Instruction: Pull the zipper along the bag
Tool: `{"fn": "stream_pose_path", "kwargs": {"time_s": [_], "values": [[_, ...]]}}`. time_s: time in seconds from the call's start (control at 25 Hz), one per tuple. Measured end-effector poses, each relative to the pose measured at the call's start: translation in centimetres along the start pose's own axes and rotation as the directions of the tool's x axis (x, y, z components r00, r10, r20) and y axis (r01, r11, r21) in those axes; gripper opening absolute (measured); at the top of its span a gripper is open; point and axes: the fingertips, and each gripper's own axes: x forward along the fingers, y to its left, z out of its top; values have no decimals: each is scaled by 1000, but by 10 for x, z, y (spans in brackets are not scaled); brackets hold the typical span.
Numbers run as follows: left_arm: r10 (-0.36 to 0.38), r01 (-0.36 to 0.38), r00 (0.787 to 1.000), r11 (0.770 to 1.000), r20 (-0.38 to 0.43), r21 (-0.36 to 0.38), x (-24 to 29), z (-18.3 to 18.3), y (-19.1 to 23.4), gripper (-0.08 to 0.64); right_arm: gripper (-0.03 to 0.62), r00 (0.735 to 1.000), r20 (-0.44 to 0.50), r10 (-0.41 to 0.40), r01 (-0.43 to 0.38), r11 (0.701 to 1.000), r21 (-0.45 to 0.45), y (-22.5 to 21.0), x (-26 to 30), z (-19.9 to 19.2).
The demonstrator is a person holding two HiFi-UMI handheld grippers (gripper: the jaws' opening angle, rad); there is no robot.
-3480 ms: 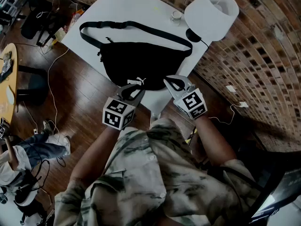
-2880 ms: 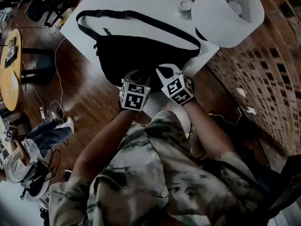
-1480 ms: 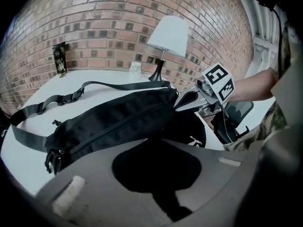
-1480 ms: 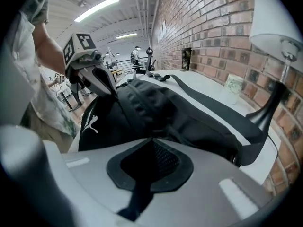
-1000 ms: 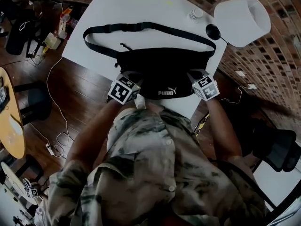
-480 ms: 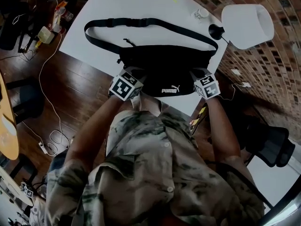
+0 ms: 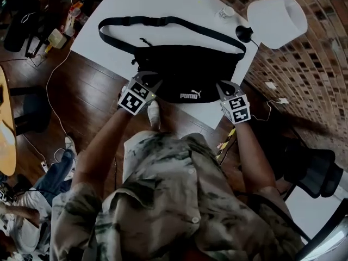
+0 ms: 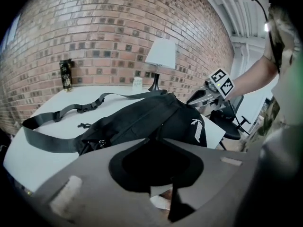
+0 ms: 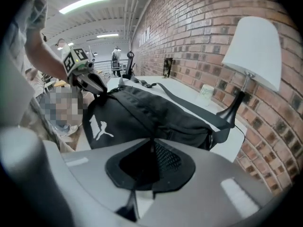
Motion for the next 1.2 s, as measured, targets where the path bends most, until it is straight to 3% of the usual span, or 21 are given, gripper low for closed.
{"fn": "stream_pose_path", "kwargs": {"time_s": [0.16, 0.28, 0.44, 0.56, 0.72, 1.04, 1.2], "values": [[135, -135, 991, 991, -5, -23, -41, -7, -5, 60, 29, 996, 81, 45, -44, 999, -19, 31, -46, -10], [227, -226, 974, 973, 16, -56, -81, -6, -32, 60, 25, 988, 133, 82, -75, 996, -57, 59, -84, -27], [305, -299, 949, 950, 77, -86, -133, -3, -113, 60, 26, 973, 185, 138, -121, 987, -101, 98, -146, -68], [339, -318, 931, 935, 133, -156, -172, -9, -179, 58, 26, 965, 202, 167, -151, 984, -95, 127, -192, -99], [334, -299, 928, 932, 164, -203, -216, -23, -258, 58, 26, 952, 241, 189, -179, 982, -64, 166, -245, -126], [243, -219, 933, 969, 267, -116, -275, -29, -372, 55, 22, 915, 365, 174, -157, 985, -77, 243, -332, -128], [181, -158, 927, 983, 328, -95, -313, -54, -414, 55, 21, 889, 423, 174, -150, 985, -88, 304, -363, -114]]}}
